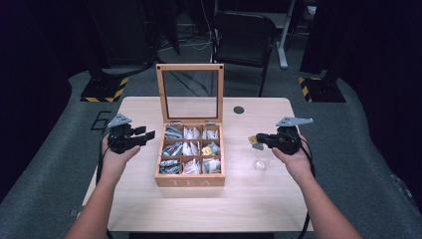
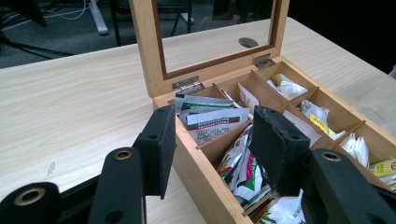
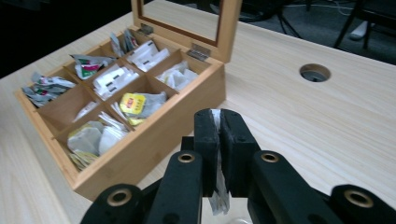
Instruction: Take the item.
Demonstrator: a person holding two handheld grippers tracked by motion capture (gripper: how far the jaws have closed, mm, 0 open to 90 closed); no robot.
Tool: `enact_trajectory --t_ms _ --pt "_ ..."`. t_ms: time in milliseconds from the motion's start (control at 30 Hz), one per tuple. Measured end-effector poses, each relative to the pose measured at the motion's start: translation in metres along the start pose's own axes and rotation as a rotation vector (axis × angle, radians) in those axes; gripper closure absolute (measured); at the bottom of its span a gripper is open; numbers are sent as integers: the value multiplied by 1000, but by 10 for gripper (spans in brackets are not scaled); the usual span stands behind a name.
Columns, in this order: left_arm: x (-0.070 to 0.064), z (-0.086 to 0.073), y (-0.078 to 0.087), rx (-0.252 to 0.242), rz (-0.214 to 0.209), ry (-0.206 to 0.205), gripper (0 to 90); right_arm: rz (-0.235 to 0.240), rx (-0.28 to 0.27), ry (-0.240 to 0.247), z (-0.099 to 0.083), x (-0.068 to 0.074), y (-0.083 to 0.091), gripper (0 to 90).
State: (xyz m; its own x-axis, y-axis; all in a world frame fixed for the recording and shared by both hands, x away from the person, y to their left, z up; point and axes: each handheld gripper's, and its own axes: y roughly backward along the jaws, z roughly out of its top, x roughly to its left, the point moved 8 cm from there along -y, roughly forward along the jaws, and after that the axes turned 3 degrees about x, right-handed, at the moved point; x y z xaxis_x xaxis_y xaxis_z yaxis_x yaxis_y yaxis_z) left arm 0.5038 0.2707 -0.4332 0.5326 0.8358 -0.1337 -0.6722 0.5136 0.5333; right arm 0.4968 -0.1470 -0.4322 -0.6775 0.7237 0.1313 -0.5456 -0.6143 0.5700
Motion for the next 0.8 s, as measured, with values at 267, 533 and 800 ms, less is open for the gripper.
enact_trajectory --t_ms 267,533,800 --pt "1 -1 0 0 3 5 500 -38 2 -23 -11 -13 9 855" --pt "1 -1 0 3 3 4 500 -56 5 -42 -23 -20 9 854" --pt "1 -1 0 1 5 9 500 -69 19 -53 -33 -23 4 854"
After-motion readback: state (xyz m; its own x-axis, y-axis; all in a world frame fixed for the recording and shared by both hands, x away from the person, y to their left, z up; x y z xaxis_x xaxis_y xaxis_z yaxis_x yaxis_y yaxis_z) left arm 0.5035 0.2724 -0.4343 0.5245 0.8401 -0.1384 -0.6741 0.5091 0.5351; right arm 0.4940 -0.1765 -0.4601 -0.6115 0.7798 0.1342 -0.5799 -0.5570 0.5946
